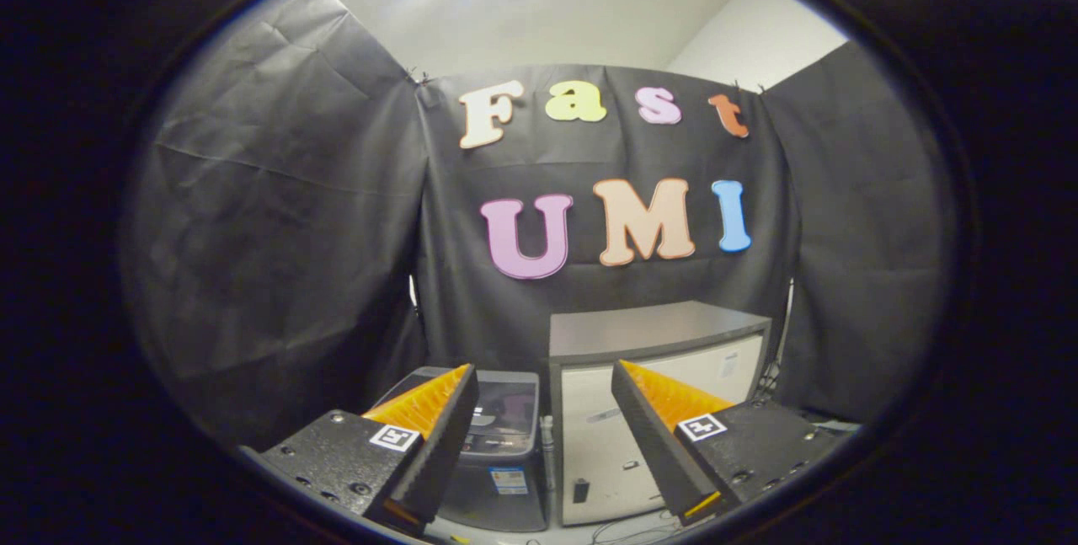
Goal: Put the clothes into the washing machine and then close the washing machine lid.
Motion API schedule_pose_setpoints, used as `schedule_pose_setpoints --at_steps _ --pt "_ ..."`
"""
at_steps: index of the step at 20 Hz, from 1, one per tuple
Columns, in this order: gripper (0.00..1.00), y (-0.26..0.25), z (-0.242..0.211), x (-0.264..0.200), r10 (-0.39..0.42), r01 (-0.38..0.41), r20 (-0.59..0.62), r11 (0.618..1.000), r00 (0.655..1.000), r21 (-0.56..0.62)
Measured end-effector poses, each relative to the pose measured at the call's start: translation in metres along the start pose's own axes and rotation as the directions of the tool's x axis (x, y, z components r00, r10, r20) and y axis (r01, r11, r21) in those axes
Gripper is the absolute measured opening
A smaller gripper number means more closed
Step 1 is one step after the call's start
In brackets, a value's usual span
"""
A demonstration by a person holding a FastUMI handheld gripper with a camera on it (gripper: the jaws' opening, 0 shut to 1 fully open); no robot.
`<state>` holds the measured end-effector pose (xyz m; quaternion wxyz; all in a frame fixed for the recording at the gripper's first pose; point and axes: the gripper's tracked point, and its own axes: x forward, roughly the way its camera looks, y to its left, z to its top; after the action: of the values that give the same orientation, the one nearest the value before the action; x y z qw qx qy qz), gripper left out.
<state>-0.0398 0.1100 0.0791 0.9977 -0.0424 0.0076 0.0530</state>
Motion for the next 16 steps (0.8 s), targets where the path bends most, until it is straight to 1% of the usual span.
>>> schedule_pose_setpoints --at_steps 2,5,7,8,10,11,16 --pt "0.96 -0.004 0.000 -0.011 0.007 -0.006 0.012 1.000 1.000 -0.022" --pt "0.96 -0.008 -0.005 -0.028 0.022 -0.022 0.019 0.999 1.000 -0.023" --pt "0.97 -0.015 -0.012 -0.038 0.007 -0.007 0.013 1.000 1.000 -0.021" --pt "0.97 -0.016 -0.019 -0.040 0.002 -0.002 -0.005 1.000 1.000 -0.017" --pt "0.97 -0.018 -0.020 -0.043 -0.005 0.005 -0.016 1.000 1.000 0.003" --pt "0.97 -0.016 -0.021 -0.043 0.004 -0.004 -0.019 1.000 1.000 0.011" --pt "0.97 -0.015 -0.019 -0.043 -0.001 0.001 0.004 1.000 1.000 0.021"
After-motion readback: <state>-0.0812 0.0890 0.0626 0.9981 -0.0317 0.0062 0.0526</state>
